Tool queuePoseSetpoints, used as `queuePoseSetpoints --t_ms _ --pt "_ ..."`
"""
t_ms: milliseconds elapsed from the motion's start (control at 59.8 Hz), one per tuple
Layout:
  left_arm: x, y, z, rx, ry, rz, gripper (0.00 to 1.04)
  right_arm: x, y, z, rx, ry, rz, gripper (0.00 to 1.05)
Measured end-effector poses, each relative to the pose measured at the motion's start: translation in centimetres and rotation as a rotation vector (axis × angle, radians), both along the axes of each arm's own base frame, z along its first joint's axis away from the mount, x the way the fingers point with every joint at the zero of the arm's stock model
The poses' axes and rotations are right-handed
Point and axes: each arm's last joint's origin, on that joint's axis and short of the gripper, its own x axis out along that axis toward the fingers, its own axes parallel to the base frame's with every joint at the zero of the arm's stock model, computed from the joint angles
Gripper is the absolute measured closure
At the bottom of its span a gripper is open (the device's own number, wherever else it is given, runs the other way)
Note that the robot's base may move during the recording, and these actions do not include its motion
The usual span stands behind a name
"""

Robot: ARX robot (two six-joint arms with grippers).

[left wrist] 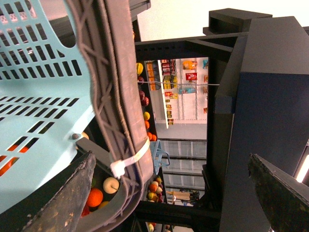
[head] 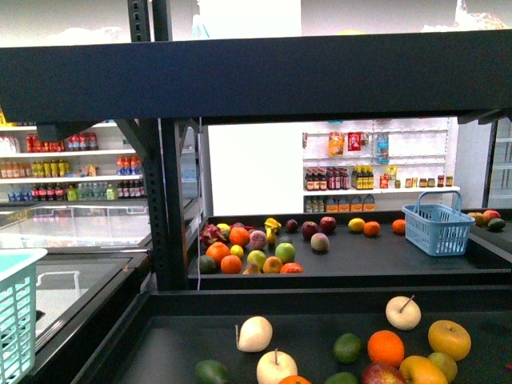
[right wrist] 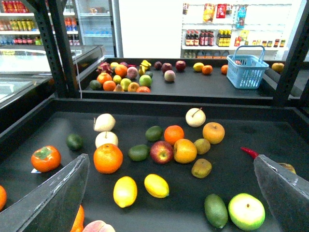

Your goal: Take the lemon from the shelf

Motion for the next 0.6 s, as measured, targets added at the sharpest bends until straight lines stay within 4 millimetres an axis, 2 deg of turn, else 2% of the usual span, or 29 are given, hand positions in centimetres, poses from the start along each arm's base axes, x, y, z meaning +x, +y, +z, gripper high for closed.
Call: queuePoseSetpoints --t_ms 335,602 --pt "3.6 1.8 -0.4 -0.024 0.027 0.016 0.08 0.0 0.0 0.0 0.000 0.000 0.000 0.02" --pt "5.2 2.3 -0.2 0.014 0.034 0.018 0.08 0.0 0.0 0.0 0.000 0.000 0.000 0.02"
